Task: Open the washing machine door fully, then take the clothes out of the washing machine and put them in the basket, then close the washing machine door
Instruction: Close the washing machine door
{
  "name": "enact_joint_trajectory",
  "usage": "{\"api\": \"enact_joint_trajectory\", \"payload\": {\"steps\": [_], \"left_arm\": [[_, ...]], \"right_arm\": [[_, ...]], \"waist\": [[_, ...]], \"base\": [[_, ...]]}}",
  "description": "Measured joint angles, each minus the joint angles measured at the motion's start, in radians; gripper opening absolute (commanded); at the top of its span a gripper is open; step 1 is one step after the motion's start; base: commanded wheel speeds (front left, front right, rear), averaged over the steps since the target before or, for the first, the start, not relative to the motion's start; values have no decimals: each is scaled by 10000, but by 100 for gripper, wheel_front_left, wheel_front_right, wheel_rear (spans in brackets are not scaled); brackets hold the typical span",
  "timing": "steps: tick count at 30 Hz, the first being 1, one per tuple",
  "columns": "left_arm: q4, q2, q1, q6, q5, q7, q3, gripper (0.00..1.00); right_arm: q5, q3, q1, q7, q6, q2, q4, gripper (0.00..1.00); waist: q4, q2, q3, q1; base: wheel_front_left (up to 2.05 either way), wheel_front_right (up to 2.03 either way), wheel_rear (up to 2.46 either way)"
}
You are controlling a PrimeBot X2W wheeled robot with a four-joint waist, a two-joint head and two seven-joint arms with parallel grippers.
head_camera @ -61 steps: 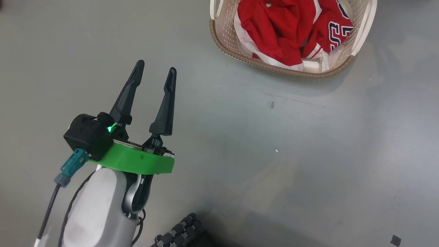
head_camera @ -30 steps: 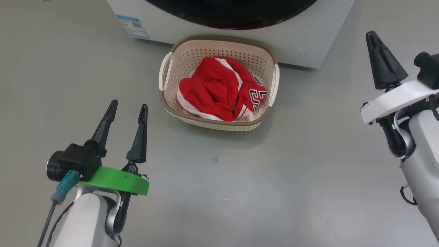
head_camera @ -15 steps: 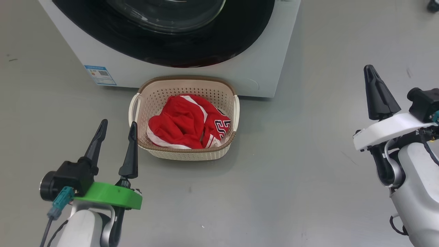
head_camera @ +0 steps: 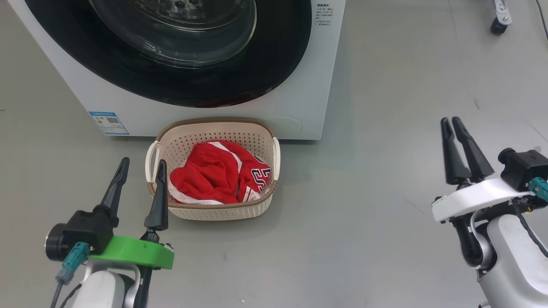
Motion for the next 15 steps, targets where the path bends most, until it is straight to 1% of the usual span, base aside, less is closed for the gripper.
{"api": "enact_joint_trajectory", "payload": {"steps": [1, 5, 6, 15], "left_arm": [[-38, -2, 5, 0, 6, 2, 10, 100], [-167, -10, 6, 77, 209, 0, 165, 100], [-184, -10, 8, 90, 221, 0, 180, 100], [-341, -29, 48, 119, 265, 0, 228, 100]], "right_arm": [[-17, -12, 91, 0, -54, 8, -67, 100], [-174, -159, 339, 0, -90, 13, -320, 100], [-192, -201, 360, 0, -161, 17, -395, 100], [-362, -458, 721, 0, -174, 127, -959, 100]], "waist": [[-29, 0, -20, 0], [-85, 0, -36, 0], [-91, 0, -28, 0], [-139, 0, 83, 0]], "base": [[0, 0, 0], [0, 0, 0], [0, 0, 0], [0, 0, 0]]}}
